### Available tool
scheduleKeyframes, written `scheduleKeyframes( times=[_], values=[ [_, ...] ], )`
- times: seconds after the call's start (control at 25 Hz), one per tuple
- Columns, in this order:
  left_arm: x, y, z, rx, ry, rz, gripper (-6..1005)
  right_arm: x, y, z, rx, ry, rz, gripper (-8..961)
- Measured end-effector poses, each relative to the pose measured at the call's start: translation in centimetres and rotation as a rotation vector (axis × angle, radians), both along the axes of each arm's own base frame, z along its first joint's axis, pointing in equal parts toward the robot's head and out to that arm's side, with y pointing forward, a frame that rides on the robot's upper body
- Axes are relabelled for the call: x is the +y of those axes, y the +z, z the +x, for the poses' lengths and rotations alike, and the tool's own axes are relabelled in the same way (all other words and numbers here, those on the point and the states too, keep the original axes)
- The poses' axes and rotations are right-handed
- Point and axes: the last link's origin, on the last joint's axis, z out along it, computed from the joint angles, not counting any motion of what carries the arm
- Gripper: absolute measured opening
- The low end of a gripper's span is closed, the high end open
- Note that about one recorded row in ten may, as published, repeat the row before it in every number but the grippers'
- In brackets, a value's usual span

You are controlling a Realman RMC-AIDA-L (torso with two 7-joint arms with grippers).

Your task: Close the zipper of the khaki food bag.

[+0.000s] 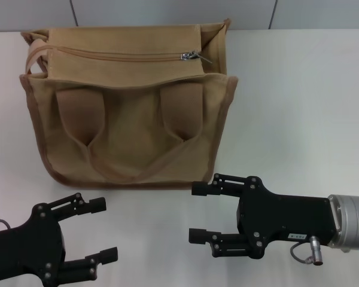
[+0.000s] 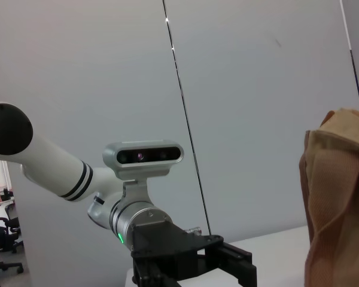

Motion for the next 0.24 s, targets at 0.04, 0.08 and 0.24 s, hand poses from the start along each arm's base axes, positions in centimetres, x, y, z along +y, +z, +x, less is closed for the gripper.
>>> scheduleKeyframes(
  times=[0.04,0.08,0.24],
  values=[
    [0.01,-0.09,-0.03,0.0,0.004,0.0,809,0.01,-0.01,0.0,0.0,-0.001,-0.001,752],
    [0.05,-0.14,-0.05,0.001,0.006,0.0,809,0.01,-0.01,0.0,0.0,-0.001,-0.001,752],
    [0.07,-0.21,-0.05,0.001,0.008,0.0,809,-0.02,-0.06,0.04,0.001,-0.006,-0.003,752]
  ],
)
